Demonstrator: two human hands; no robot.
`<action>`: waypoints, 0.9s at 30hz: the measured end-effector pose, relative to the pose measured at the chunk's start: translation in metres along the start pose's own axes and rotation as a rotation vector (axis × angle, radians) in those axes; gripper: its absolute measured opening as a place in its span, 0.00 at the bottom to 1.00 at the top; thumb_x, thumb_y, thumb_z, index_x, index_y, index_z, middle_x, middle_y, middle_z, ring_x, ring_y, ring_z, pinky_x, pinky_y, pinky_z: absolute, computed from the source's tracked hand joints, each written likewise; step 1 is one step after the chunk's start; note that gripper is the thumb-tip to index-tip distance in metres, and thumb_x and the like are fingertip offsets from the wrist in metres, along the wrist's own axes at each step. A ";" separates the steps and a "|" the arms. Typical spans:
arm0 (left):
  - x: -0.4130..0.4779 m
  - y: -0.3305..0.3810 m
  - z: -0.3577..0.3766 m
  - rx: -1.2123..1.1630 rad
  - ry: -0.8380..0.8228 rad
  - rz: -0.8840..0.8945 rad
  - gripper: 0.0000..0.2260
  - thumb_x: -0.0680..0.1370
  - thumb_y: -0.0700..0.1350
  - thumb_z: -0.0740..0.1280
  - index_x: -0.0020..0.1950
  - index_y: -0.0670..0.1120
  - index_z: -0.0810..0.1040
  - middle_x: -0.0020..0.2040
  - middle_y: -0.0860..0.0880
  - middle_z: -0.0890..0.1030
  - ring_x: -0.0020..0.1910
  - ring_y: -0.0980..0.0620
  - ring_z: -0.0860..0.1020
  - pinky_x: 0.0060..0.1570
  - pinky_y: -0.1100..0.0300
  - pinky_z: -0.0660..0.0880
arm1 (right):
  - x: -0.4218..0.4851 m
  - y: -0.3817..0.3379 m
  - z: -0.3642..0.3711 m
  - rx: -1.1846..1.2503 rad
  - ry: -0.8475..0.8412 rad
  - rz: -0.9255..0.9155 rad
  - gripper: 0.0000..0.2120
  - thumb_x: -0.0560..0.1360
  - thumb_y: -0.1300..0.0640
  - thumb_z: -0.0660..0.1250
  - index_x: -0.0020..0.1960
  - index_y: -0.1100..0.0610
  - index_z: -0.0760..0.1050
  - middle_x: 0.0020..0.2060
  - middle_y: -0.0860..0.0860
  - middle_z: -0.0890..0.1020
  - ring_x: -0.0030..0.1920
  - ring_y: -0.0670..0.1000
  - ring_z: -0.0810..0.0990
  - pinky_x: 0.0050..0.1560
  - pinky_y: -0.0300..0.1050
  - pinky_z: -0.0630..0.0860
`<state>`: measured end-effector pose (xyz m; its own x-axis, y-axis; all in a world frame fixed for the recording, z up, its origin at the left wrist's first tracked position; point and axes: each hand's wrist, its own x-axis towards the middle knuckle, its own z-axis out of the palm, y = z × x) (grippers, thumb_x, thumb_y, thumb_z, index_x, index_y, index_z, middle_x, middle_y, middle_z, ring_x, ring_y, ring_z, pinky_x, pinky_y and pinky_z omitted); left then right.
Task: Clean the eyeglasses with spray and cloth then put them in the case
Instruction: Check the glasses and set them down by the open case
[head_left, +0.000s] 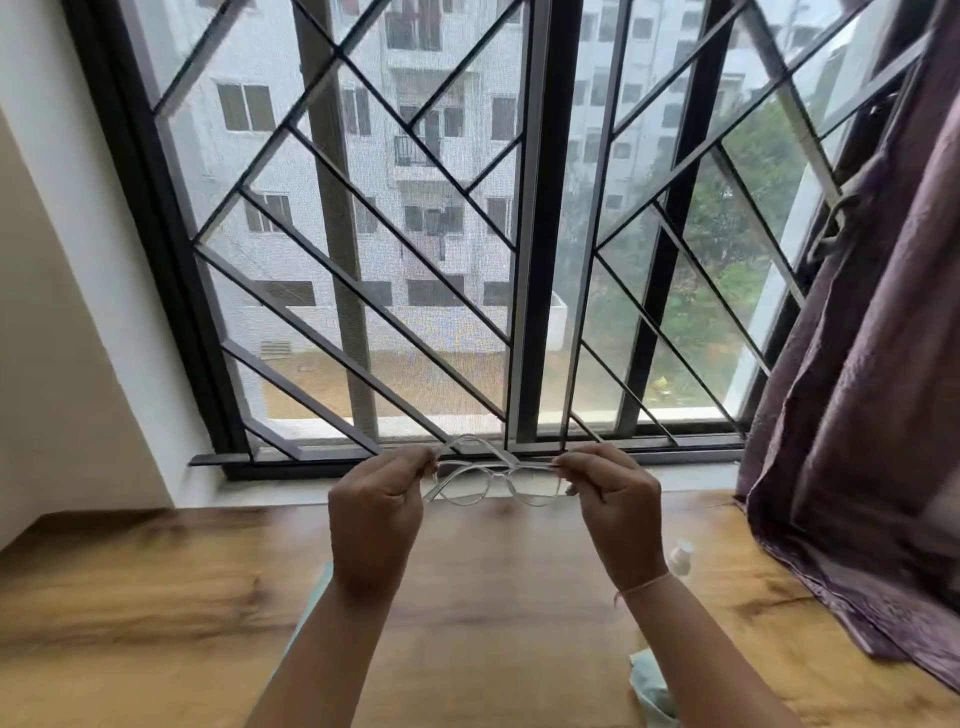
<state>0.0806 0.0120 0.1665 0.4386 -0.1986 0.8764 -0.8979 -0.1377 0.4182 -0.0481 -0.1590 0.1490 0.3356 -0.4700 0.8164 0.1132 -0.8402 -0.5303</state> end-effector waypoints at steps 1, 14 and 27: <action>0.002 0.000 -0.001 0.033 -0.012 0.042 0.06 0.67 0.34 0.68 0.40 0.39 0.84 0.37 0.46 0.84 0.43 0.55 0.78 0.46 0.76 0.70 | 0.001 0.000 0.000 -0.001 0.004 0.005 0.06 0.67 0.68 0.68 0.40 0.62 0.82 0.36 0.53 0.82 0.36 0.47 0.81 0.35 0.43 0.80; 0.001 -0.001 -0.002 0.253 -0.260 0.157 0.15 0.67 0.37 0.57 0.42 0.43 0.83 0.39 0.48 0.84 0.35 0.47 0.82 0.34 0.59 0.79 | 0.005 -0.009 -0.011 -0.025 -0.069 0.001 0.10 0.65 0.72 0.67 0.39 0.61 0.83 0.34 0.52 0.81 0.36 0.42 0.78 0.38 0.34 0.76; 0.000 0.003 -0.002 0.274 -0.306 0.099 0.12 0.69 0.39 0.59 0.40 0.45 0.83 0.39 0.50 0.84 0.37 0.47 0.81 0.33 0.59 0.78 | 0.005 -0.016 -0.012 -0.045 -0.032 -0.018 0.07 0.67 0.68 0.66 0.39 0.62 0.82 0.34 0.53 0.81 0.35 0.49 0.80 0.36 0.44 0.78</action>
<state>0.0780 0.0137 0.1686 0.3791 -0.4971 0.7805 -0.9110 -0.3485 0.2206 -0.0593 -0.1514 0.1643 0.3639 -0.4463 0.8175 0.0779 -0.8601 -0.5042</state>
